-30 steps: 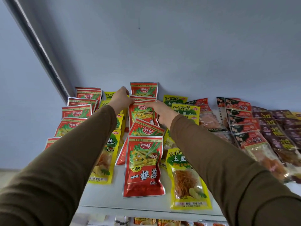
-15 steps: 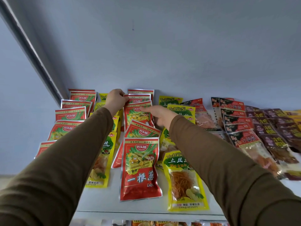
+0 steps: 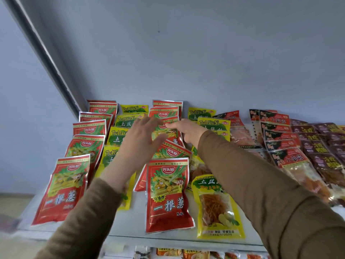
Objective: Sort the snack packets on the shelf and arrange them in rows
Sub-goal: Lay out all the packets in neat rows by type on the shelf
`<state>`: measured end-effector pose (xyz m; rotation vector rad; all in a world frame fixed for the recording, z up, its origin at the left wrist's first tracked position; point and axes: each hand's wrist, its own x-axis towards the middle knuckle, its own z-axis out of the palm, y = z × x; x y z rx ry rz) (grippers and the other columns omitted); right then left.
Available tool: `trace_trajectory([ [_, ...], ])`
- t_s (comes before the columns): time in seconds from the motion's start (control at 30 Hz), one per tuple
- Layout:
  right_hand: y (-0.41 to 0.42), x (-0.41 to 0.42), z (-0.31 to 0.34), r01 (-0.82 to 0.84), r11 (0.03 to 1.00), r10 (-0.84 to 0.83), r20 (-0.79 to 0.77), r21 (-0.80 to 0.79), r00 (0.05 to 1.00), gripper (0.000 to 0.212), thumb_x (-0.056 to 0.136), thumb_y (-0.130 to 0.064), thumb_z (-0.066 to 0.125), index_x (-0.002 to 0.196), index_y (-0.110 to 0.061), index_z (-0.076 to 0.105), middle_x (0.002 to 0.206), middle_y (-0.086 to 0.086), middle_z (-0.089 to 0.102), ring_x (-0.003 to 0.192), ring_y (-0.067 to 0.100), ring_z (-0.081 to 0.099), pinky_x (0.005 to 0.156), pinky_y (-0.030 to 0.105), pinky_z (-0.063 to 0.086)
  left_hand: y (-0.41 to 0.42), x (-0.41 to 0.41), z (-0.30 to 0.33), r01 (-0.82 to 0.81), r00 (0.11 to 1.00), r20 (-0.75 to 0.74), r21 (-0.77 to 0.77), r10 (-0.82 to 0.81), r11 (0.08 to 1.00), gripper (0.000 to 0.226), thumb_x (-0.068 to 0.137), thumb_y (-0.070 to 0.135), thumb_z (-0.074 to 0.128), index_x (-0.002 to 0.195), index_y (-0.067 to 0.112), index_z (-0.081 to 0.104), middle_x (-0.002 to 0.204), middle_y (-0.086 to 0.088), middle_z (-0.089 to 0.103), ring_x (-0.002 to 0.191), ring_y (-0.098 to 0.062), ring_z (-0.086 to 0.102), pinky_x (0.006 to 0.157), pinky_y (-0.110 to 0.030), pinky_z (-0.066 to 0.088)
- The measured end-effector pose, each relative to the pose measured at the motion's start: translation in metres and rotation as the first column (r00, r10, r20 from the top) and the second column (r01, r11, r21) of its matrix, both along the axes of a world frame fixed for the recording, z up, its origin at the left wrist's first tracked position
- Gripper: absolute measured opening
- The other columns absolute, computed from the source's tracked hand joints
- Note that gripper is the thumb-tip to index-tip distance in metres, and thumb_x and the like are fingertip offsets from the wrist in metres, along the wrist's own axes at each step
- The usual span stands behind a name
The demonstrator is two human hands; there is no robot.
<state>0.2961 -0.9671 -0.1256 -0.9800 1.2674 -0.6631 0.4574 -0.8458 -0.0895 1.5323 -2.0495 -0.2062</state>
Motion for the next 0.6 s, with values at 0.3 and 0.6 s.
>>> trace_trajectory([
  [0.3,0.008,0.004,0.014,0.05,0.993,-0.058,-0.075,-0.103,0.996,0.037,0.09,-0.013,0.075,0.124,-0.004,0.064,0.131,0.012,0.065,0.126,0.029,0.057,0.104,0.041,0.046,0.076,-0.018,-0.068,0.02,0.935,0.333,0.296,-0.123,0.955,0.09,0.085,0.09,0.017,0.161,0.045,0.007,0.17,0.006,-0.021,0.152,-0.018,-0.032,0.127,-0.05,-0.008],
  [0.6,0.072,-0.034,0.039,-0.634,0.697,-0.038,-0.901,-0.334,0.433,0.025,0.091,-0.044,0.066,0.102,-0.021,0.061,0.095,-0.007,0.064,0.086,0.014,0.062,0.07,0.03,0.052,0.086,-0.021,-0.062,-0.057,0.948,0.314,-0.006,0.056,0.998,0.079,0.089,0.083,0.04,0.143,0.024,0.049,0.154,-0.007,0.041,0.145,-0.034,0.034,0.115,-0.053,0.033],
])
